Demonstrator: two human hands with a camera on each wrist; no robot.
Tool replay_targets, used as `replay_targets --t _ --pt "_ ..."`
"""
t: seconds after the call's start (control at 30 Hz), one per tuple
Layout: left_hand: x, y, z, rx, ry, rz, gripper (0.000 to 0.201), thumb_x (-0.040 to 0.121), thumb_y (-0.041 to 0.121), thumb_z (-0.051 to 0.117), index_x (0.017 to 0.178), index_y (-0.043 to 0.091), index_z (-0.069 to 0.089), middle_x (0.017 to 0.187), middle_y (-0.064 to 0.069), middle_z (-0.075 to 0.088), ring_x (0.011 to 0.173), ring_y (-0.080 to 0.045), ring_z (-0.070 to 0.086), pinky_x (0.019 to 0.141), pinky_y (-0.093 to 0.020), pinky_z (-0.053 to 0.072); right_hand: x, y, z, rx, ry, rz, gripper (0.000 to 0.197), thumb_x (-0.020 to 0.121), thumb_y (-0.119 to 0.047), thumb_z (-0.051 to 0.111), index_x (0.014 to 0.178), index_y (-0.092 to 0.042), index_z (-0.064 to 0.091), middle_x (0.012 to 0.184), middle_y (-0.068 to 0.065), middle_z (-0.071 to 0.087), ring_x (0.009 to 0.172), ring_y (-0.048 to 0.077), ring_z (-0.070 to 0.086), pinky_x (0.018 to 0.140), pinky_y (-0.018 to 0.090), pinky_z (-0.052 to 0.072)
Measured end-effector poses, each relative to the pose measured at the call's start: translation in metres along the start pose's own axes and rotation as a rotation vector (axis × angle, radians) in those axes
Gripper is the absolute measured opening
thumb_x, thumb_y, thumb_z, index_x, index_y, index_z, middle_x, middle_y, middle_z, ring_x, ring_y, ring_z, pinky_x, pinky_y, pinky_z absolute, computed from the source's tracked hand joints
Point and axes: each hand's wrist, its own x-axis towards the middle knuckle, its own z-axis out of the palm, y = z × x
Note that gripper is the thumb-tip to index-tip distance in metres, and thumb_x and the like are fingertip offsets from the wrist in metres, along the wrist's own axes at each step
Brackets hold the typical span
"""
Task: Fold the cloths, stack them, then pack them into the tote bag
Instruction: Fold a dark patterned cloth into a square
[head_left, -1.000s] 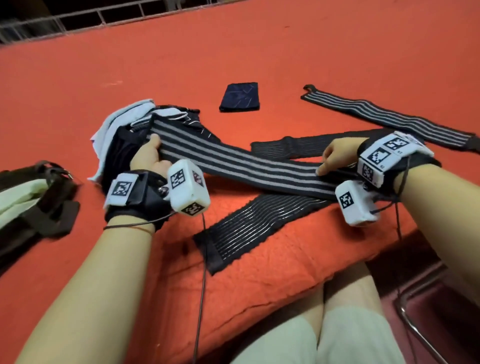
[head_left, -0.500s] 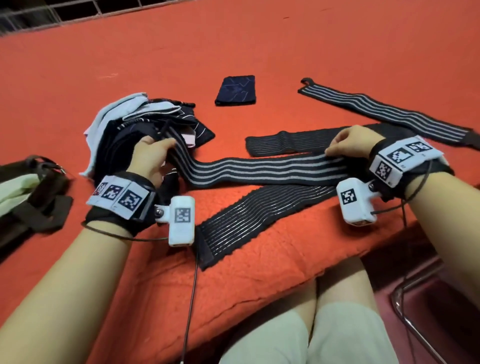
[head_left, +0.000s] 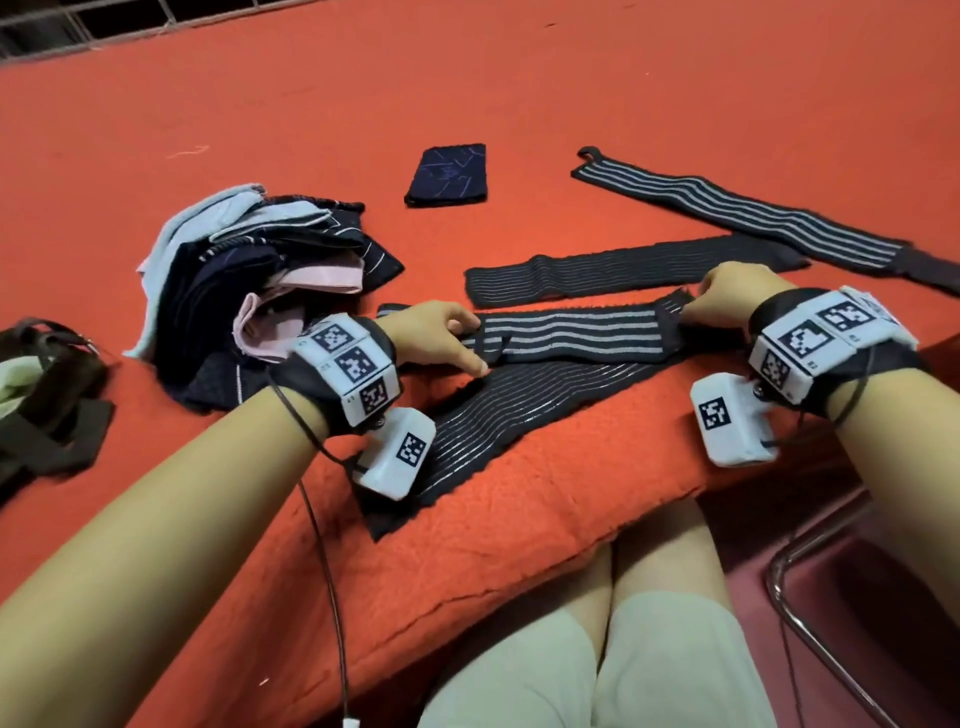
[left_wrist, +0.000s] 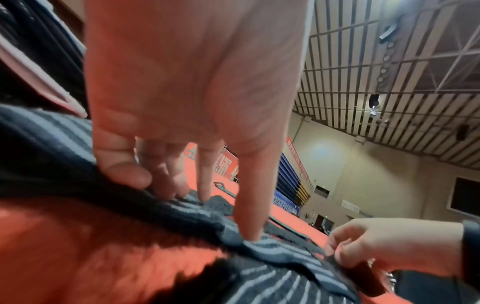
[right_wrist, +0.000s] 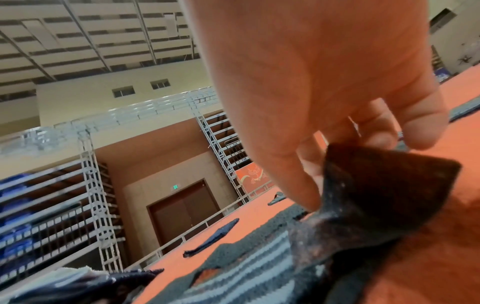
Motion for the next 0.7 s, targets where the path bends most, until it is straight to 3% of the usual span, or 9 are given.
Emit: replay_targets --t 0.13,0.23,0.3,0.4,0.47,0.53,0.57,0.63,0.7 --pt "0.002 -0.005 -0.014 0.059 -0.003 0.032 0.063 0.074 0.011 0.077 0.131 0.021 0.051 0.132 -0.006 0.052 0.11 -0.016 0.052 0.094 -0.022 0.039 -0.001 -0.006 -0.006 0.242 0.062 -0.048 0.017 0.084 -0.012 0.055 0.092 -0.003 0.067 0.092 0.018 0.065 0.081 0.029 0.059 0.071 0.03 0.05" --pt "0.007 -0.012 -0.02 0.404 -0.014 0.044 0.089 0.068 0.026 0.082 0.143 0.024 0.035 0.146 -0.006 0.037 0.132 -0.024 0.036 0.111 -0.033 0.029 -0.013 -0.034 -0.014 0.629 -0.033 -0.123 0.014 0.083 -0.004 0.055 0.074 -0.013 0.06 0.072 0.009 0.056 0.059 0.019 0.05 0.042 0.017 0.044" --pt "0.009 -0.014 -0.022 0.445 -0.046 0.032 0.095 0.068 0.031 0.082 0.146 0.021 0.029 0.149 -0.007 0.033 0.136 -0.025 0.032 0.113 -0.034 0.026 -0.02 -0.059 -0.018 0.769 -0.11 -0.206 0.022 0.083 -0.002 0.056 0.068 -0.018 0.056 0.073 0.007 0.053 0.059 0.016 0.048 0.047 0.022 0.041" --pt "0.007 -0.014 -0.023 0.388 -0.03 0.047 0.076 0.072 0.037 0.078 0.139 0.022 0.043 0.14 -0.004 0.046 0.131 -0.023 0.039 0.111 -0.03 0.028 -0.025 -0.097 -0.013 0.76 -0.198 -0.296 0.021 0.083 -0.004 0.059 0.069 -0.02 0.057 0.065 0.002 0.055 0.045 0.007 0.05 0.051 0.021 0.041" --pt "0.005 -0.014 -0.023 0.169 0.018 0.055 0.052 0.076 0.045 0.072 0.123 0.026 0.058 0.122 0.0 0.057 0.118 -0.019 0.05 0.099 -0.022 0.037 -0.026 -0.119 -0.004 0.757 -0.252 -0.322 0.02 0.083 -0.004 0.059 0.071 -0.02 0.056 0.062 0.001 0.056 0.038 0.003 0.049 0.046 0.017 0.039" --pt "0.002 -0.009 -0.021 -0.248 0.011 -0.006 0.029 0.09 0.046 0.056 0.102 0.021 0.063 0.1 0.004 0.062 0.08 -0.007 0.057 0.067 -0.015 0.042 -0.029 -0.136 0.006 0.764 -0.28 -0.338 0.019 0.086 -0.007 0.058 0.072 -0.019 0.054 0.06 0.001 0.055 0.04 0.006 0.047 0.044 0.018 0.035" --pt "0.002 -0.007 -0.02 -0.399 -0.021 -0.068 0.034 0.094 0.048 0.045 0.096 0.019 0.062 0.095 0.005 0.063 0.066 -0.005 0.052 0.057 -0.017 0.037 -0.03 -0.141 0.01 0.756 -0.294 -0.343 0.019 0.088 -0.009 0.056 0.072 -0.019 0.052 0.06 0.0 0.054 0.043 0.008 0.046 0.044 0.019 0.034" --pt "0.005 -0.007 -0.019 -0.537 -0.094 -0.166 0.047 0.096 0.055 0.031 0.092 0.018 0.06 0.089 0.003 0.064 0.056 -0.007 0.045 0.054 -0.022 0.028 -0.031 -0.148 0.018 0.736 -0.34 -0.354 0.015 0.093 -0.015 0.048 0.078 -0.017 0.05 0.063 0.001 0.056 0.05 0.012 0.047 0.041 0.016 0.034" --pt "0.01 -0.007 -0.016 -0.504 -0.085 -0.211 0.043 0.096 0.053 0.036 0.088 0.018 0.059 0.082 0.004 0.064 0.051 -0.007 0.045 0.054 -0.022 0.027 -0.029 -0.147 0.024 0.676 -0.332 -0.368 0.012 0.095 -0.017 0.042 0.091 -0.012 0.051 0.069 0.001 0.058 0.056 0.014 0.051 0.045 0.015 0.039"
